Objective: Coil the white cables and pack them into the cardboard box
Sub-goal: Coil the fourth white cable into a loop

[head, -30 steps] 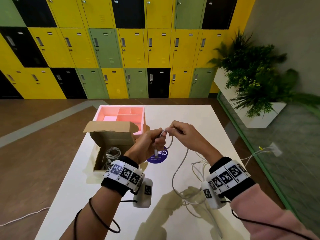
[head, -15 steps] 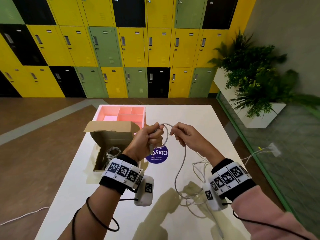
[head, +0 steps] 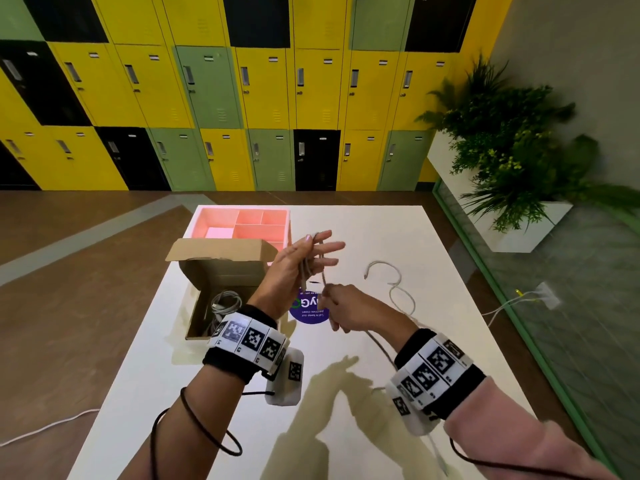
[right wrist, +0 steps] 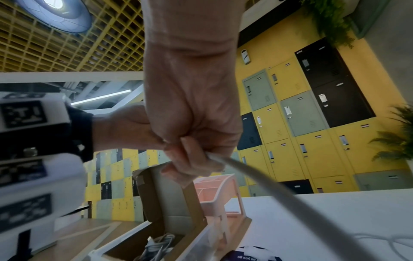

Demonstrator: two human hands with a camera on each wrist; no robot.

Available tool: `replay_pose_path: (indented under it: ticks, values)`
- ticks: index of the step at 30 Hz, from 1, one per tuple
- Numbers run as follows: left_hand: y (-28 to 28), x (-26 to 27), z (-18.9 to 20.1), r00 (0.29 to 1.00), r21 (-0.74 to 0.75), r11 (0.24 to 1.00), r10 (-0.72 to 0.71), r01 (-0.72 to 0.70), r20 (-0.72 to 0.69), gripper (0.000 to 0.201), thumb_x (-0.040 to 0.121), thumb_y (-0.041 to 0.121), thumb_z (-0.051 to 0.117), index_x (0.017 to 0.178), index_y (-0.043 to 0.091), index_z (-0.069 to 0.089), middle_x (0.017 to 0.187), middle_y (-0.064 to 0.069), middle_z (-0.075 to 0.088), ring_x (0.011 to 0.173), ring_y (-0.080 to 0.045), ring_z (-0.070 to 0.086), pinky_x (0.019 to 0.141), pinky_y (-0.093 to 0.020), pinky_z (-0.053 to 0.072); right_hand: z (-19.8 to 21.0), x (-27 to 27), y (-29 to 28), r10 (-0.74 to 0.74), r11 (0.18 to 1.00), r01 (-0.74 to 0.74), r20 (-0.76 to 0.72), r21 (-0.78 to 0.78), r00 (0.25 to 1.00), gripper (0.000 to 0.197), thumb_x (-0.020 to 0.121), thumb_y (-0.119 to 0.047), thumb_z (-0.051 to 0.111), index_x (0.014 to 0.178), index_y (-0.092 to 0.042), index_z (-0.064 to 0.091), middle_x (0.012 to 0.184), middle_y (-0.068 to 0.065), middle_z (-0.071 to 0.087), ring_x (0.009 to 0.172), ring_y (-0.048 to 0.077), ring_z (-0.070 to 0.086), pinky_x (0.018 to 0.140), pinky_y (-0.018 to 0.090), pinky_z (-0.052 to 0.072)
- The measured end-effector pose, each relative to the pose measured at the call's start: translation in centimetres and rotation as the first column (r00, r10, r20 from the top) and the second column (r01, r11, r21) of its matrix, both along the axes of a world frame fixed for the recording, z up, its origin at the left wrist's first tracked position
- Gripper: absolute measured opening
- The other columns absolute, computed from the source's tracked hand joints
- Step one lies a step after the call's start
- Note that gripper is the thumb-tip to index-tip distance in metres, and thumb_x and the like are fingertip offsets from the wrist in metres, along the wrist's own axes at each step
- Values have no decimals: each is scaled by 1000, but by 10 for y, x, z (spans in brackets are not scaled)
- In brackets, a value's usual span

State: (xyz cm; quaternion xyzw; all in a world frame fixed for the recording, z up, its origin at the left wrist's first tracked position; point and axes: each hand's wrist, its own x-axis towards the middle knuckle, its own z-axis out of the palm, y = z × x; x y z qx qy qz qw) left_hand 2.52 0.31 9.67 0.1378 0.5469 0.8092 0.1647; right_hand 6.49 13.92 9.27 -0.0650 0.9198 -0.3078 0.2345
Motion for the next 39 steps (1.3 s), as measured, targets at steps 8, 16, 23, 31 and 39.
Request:
replay_pose_path:
  ticks: [8, 16, 23, 31, 39]
  values:
    - [-1, -2, -14, 998, -208, 976, 49, -55, -34, 41, 104, 27, 31, 138, 7, 42, 126, -4, 62, 110, -20, 64, 94, -27, 50, 22, 10, 2, 221, 961, -208, -55, 181, 974, 39, 104, -31, 30, 119, -3, 51, 113, 16, 60, 96, 25, 55, 79, 33, 43]
    - [8, 3, -20, 971, -691, 723, -167, 2, -172, 39, 104, 32, 28, 128, 13, 51, 114, -8, 65, 103, -28, 64, 98, -47, 48, 48, -6, 31, 219, 974, -199, -233, 107, 948, 22, 98, -27, 47, 84, -17, 61, 86, 3, 65, 81, 18, 60, 65, 29, 47]
    - [16, 20, -8, 972, -643, 753, -227, 139, -56, 36, 105, 22, 26, 119, 9, 56, 82, -7, 68, 88, -36, 60, 86, -36, 44, 58, -17, 47, -1, 981, -72, -383, -178, 924, 23, 86, -33, 68, 91, -11, 62, 70, -2, 64, 62, 3, 57, 60, 20, 44]
    - [8, 21, 2, 958, -122, 953, -262, 276, 114, 37, 104, 21, 26, 87, 5, 55, 50, 4, 42, 40, -5, 28, 45, -17, 24, 48, -23, 54, -189, 884, -11, -379, -466, 906, 25, 86, -29, 68, 88, -6, 59, 51, -13, 51, 55, 6, 43, 55, 18, 37]
    - [6, 15, -1, 910, 149, 929, -364, 339, 199, 31, 103, 26, 25, 83, 14, 45, 54, 9, 35, 38, 0, 29, 43, -14, 28, 21, -20, 45, -202, 898, -6, -425, -440, 883, 32, 98, -30, 49, 78, -6, 57, 61, -3, 47, 58, 8, 39, 60, 26, 34]
